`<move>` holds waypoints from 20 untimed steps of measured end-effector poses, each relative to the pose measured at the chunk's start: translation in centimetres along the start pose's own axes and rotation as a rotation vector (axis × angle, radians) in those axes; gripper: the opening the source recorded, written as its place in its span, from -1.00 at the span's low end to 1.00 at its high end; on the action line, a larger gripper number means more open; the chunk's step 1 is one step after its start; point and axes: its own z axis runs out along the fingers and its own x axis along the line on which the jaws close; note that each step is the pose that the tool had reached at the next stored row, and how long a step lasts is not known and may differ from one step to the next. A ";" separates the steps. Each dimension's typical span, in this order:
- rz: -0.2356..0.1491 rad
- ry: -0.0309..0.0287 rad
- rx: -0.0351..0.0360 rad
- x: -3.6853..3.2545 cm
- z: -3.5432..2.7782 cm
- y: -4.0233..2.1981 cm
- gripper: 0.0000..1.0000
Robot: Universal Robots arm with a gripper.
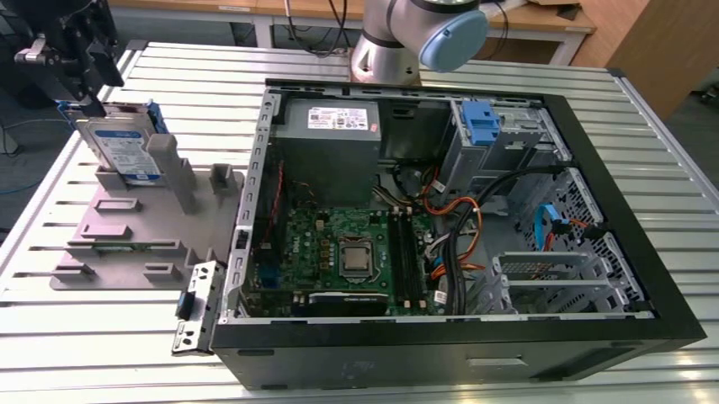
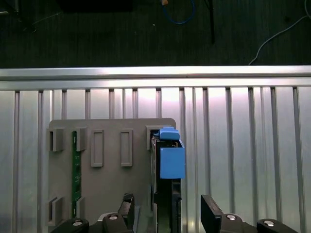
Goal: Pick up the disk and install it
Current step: 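Pick up the disk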
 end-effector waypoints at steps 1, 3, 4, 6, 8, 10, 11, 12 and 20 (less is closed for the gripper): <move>0.000 0.0001 0.0000 0.00 0.00 0.00 0.29; 0.000 0.0001 0.0000 0.00 0.00 0.00 0.29; 0.000 0.0000 0.0000 0.00 0.00 0.00 0.29; 0.000 -0.0002 0.0003 0.00 0.11 -0.01 0.29; 0.000 -0.0005 0.0000 0.01 0.38 -0.01 0.29; 0.000 -0.0011 0.0001 0.02 0.76 -0.02 0.29; 0.000 -0.0011 0.0001 0.02 0.92 -0.03 0.29; 0.000 -0.0012 0.0000 0.03 1.02 -0.04 0.29; 0.000 -0.0011 -0.0001 0.03 1.04 -0.04 0.29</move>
